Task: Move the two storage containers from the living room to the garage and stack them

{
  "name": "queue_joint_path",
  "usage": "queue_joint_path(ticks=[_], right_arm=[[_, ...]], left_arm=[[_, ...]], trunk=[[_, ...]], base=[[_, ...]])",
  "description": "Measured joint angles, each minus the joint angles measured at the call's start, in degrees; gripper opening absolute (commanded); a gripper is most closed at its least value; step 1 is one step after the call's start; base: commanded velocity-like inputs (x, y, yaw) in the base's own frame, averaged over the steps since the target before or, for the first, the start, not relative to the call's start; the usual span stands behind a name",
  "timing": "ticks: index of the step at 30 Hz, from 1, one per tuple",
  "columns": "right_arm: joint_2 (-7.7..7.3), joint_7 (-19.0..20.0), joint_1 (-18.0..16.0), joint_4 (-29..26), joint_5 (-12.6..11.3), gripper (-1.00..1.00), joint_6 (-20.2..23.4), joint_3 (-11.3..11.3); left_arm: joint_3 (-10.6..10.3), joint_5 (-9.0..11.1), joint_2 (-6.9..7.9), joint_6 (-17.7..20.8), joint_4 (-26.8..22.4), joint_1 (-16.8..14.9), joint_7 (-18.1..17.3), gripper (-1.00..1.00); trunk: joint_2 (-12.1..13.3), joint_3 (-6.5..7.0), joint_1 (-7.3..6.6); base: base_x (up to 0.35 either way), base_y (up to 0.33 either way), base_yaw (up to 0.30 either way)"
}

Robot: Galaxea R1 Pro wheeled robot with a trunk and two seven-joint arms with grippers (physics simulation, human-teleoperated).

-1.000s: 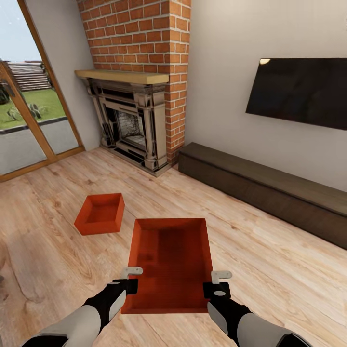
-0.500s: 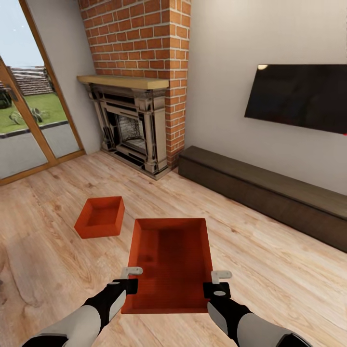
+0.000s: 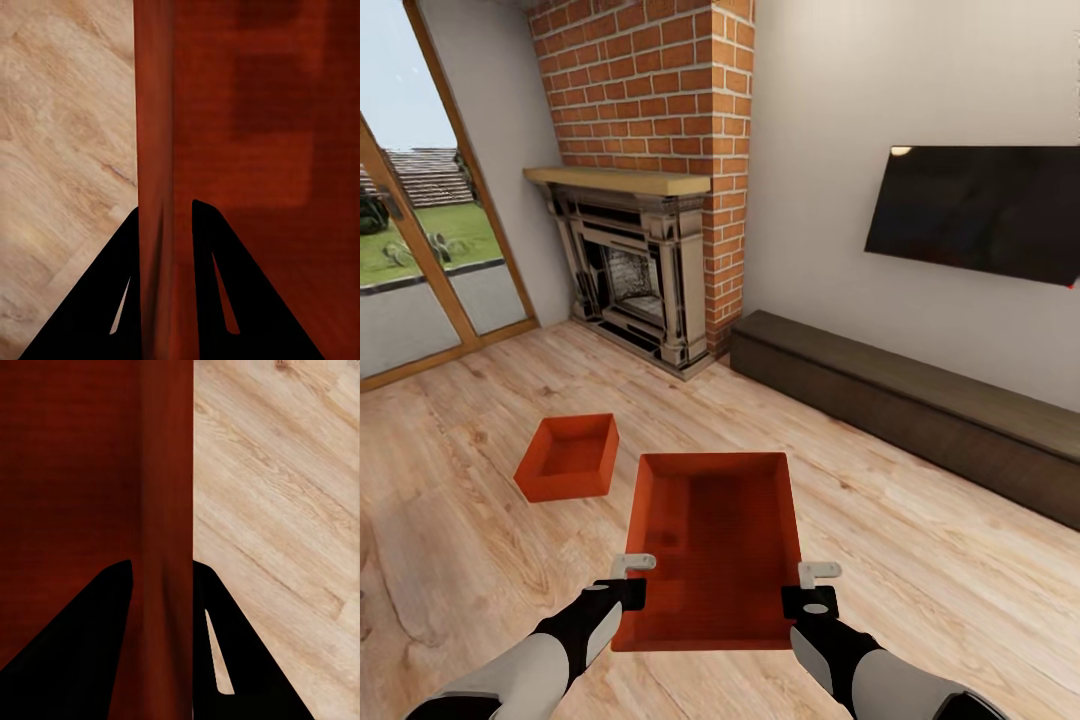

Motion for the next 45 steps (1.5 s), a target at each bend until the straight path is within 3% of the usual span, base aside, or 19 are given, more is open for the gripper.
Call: queue_joint_path(ticks=[45], right_arm=[[0.00, 0.0, 0.0, 0.0, 0.0, -1.00, 0.0, 0.0]], left_arm=[[0.0, 0.0, 0.00, 0.0, 0.0, 0.0, 0.0, -1.00]], trunk=[[0.0, 4.04, 0.00]], base=[[0.000, 0.000, 0.000]])
